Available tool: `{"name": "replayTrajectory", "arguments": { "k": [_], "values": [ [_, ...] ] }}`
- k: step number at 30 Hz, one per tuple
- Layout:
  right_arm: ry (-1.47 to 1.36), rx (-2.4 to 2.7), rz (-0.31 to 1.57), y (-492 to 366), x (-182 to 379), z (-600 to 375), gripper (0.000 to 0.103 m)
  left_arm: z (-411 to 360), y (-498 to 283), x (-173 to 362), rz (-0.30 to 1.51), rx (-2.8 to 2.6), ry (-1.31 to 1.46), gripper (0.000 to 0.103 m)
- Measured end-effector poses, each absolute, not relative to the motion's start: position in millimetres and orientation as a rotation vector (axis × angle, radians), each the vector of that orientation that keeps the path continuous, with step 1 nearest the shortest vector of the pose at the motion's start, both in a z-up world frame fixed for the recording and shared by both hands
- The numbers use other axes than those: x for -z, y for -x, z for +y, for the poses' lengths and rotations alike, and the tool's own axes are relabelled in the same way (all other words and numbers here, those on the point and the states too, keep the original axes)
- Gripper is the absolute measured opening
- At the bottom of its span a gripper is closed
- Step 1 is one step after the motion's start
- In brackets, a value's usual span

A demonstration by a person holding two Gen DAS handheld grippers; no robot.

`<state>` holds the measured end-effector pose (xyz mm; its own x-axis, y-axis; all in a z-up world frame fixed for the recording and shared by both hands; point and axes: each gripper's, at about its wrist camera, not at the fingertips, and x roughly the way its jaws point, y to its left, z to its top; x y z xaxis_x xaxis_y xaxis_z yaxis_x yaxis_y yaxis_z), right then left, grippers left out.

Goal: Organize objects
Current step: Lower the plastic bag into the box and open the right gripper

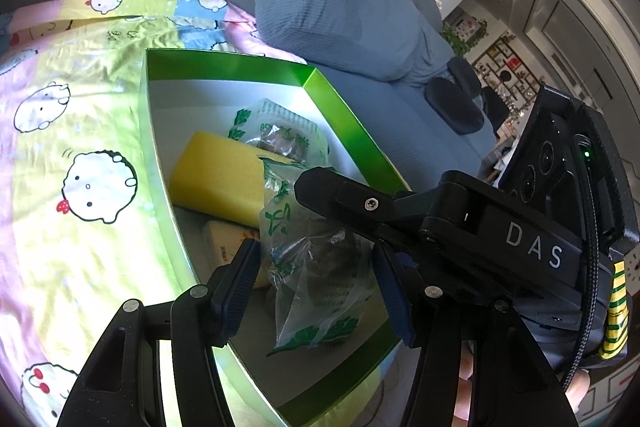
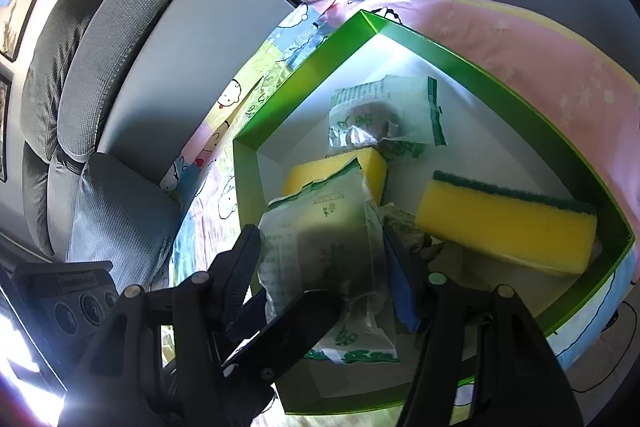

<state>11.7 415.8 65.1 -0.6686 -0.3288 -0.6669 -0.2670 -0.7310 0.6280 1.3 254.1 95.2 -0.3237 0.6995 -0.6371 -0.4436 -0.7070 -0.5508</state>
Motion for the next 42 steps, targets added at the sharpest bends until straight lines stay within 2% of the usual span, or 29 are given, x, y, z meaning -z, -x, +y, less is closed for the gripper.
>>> {"name": "replayTrajectory", "arguments": {
  "k": [25, 34, 42],
  "values": [
    [-1.263, 2.635, -1.114, -13.1, -68.9, 409.5, 0.06, 248.5, -4.1, -93.4, -0.416, -2.082, 1.142, 0.06],
    [-1.302, 2.724, -1.084, -18.3, -72.4, 412.4, 0.061, 254.7, -7.2, -99.7, -0.359, -2.097, 1.151, 0.06],
    [-1.295, 2.859, -1.018, -31.0, -86.3, 417.0, 0.062, 254.5, -18.6, -113.9, -0.21, -2.222, 1.11, 0.06]
  ]
}}
